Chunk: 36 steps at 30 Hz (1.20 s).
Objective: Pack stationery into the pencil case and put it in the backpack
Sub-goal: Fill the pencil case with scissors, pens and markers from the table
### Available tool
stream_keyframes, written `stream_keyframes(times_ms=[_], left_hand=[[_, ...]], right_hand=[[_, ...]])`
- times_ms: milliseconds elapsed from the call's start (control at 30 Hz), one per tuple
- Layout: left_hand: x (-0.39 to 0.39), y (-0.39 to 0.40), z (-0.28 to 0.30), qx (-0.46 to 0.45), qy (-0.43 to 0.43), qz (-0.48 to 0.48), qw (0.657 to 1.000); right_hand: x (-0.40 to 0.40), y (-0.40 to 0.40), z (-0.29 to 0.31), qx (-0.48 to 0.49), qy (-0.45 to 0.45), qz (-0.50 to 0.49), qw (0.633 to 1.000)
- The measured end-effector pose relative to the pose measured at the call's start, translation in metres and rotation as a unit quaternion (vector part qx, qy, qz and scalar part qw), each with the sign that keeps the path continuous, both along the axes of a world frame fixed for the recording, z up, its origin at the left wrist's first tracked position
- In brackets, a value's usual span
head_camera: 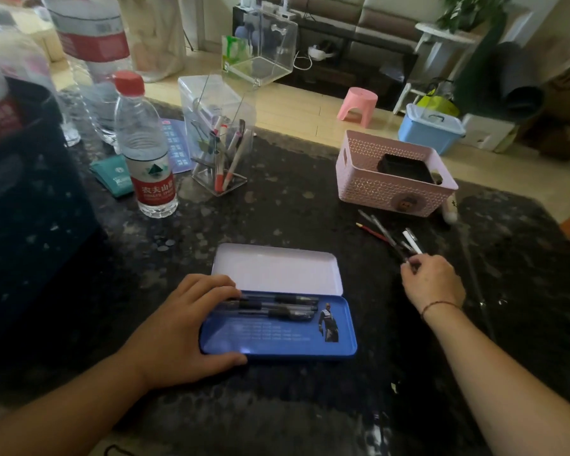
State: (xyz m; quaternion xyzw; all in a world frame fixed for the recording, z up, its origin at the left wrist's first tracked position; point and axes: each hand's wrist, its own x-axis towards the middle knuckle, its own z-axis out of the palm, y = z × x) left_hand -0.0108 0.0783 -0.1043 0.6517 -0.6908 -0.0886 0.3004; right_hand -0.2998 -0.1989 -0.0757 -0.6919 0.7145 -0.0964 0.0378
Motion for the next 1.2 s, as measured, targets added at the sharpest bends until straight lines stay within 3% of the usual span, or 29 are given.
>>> stream_keyframes(times_ms=[67,167,233,300,367,400,433,467,533,600,733,1000,1100,1200], left_hand=[[-0.001,0.000,0.001,0.009,0.008,0.005,1.000],[-0.002,0.000,0.002,0.014,0.011,0.012,1.000],[-0.002,0.001,0.002,0.011,0.010,0.013,1.000],[-0.002,0.001,0.002,0.012,0.012,0.013,1.000],[-0.002,0.001,0.003,0.015,0.021,0.013,1.000],[-0.002,0.002,0.004,0.018,0.029,0.013,0.999],[-0.002,0.002,0.004,0.020,0.038,0.014,0.999],[-0.002,0.002,0.004,0.021,0.047,0.014,0.999],[-0.002,0.002,0.004,0.023,0.053,0.015,0.998],[-0.002,0.001,0.003,0.021,0.049,0.013,0.998],[-0.001,0.000,0.002,0.012,0.062,0.000,0.998],[-0.001,0.000,0.001,-0.006,0.056,-0.001,0.998],[-0.001,-0.001,0.001,-0.003,0.046,0.001,0.999],[-0.002,-0.001,0.002,0.002,0.039,0.007,0.999]], right_hand=[[-0.004,0.000,-0.002,-0.037,-0.016,0.001,0.999],[-0.013,0.004,0.004,-0.141,-0.194,0.043,0.970],[-0.012,0.012,0.022,-0.195,-0.375,0.049,0.905],[0.000,0.029,0.052,-0.222,-0.553,0.048,0.801],[0.018,0.050,0.076,-0.201,-0.645,0.150,0.722],[0.030,0.065,0.084,-0.160,-0.653,0.232,0.703],[0.043,0.083,0.088,-0.106,-0.630,0.308,0.705],[0.055,0.100,0.087,-0.052,-0.573,0.368,0.730],[0.075,0.131,0.070,0.017,-0.390,0.450,0.803],[0.088,0.157,0.045,0.050,-0.252,0.494,0.831],[0.106,0.184,0.019,-0.047,-0.122,0.530,0.838],[0.134,0.182,0.007,-0.138,-0.097,0.505,0.847],[0.120,0.174,0.011,-0.102,-0.156,0.481,0.856],[0.099,0.169,0.009,-0.066,-0.133,0.482,0.863]])
